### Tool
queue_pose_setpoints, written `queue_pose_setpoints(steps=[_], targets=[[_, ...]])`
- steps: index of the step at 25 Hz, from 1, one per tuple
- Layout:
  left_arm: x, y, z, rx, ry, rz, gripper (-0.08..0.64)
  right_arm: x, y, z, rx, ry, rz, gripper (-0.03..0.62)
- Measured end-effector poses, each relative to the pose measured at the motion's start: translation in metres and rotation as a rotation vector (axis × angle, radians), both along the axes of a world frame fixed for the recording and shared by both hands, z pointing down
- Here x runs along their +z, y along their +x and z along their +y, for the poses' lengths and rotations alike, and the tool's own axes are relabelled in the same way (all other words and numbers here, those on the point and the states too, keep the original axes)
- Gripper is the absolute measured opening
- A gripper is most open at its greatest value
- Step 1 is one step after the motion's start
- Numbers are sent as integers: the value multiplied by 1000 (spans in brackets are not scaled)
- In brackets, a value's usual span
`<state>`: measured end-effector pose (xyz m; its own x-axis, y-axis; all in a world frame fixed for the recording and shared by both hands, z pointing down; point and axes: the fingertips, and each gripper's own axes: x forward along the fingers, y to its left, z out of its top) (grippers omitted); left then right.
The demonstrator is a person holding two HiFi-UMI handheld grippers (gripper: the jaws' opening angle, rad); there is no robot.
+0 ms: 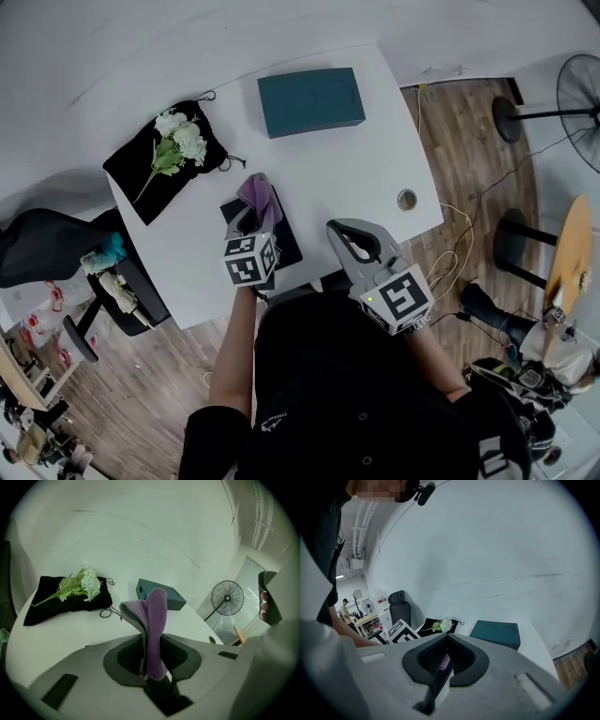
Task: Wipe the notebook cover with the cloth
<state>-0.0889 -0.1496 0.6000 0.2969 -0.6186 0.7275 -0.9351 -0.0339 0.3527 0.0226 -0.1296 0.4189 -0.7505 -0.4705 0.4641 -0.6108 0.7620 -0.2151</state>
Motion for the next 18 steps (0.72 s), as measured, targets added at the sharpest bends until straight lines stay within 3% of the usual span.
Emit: queue_pose_setpoints(steps=[8, 18], targets=[[32, -1, -9, -13, -76, 5, 91, 10, 0, -13, 2, -21, 6, 5], [46, -2, -14, -25, -108, 14, 90, 16, -5, -16, -24, -34, 16, 5]])
